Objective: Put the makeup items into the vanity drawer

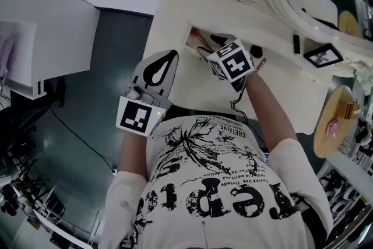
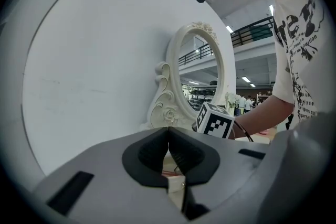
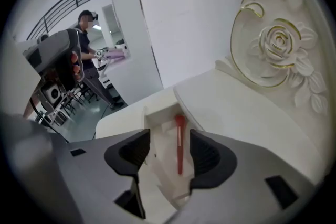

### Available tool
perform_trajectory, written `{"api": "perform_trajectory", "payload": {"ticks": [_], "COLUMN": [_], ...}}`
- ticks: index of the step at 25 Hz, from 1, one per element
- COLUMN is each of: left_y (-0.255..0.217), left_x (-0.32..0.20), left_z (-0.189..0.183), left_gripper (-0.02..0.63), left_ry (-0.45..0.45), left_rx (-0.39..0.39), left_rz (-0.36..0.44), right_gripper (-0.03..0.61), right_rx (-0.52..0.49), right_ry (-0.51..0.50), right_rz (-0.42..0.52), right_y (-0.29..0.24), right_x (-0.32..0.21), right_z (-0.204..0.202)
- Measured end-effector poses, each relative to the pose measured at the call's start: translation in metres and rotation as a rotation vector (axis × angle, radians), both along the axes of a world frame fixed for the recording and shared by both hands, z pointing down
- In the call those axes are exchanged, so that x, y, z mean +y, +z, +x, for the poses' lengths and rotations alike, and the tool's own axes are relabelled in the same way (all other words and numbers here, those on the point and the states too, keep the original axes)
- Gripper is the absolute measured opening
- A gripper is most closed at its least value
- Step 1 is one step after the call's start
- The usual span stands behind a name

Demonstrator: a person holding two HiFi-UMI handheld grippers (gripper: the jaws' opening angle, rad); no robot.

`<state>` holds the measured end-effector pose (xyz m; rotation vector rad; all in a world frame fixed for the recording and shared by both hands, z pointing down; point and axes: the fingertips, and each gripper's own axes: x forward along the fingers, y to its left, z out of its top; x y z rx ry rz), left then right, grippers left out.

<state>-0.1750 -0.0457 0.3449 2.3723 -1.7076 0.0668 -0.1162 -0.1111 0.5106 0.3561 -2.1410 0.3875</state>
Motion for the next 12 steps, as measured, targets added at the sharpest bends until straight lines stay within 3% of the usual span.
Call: {"api": "perform_trajectory", "payload": {"ticks": [4,9,12], "left_y": [0.007,-0.013,-0.011], "left_x": [-0.001,-0.021,-0.028], "left_z": [0.007,0.03,0.05], "left_gripper": [0.014,0.014,0.014], "left_ry": [0.094,0.171,0.255], "left_rx": [-0.048,0.003,-0.006], "left_rz": [-0.04,0.036,0.036], "right_gripper": [0.287,0.29,0.29], "right_rx": [-0.03,-0.049,-0.045], "right_ry": [0.072,0.188,0.282], "right_rz": [0.004,0.025,0.044], "right_y": [-0.015,-0.031,-0.035], "right_x": [0.003,0.003,0.001], "right_z": [0.009,0.039,0.068]}}
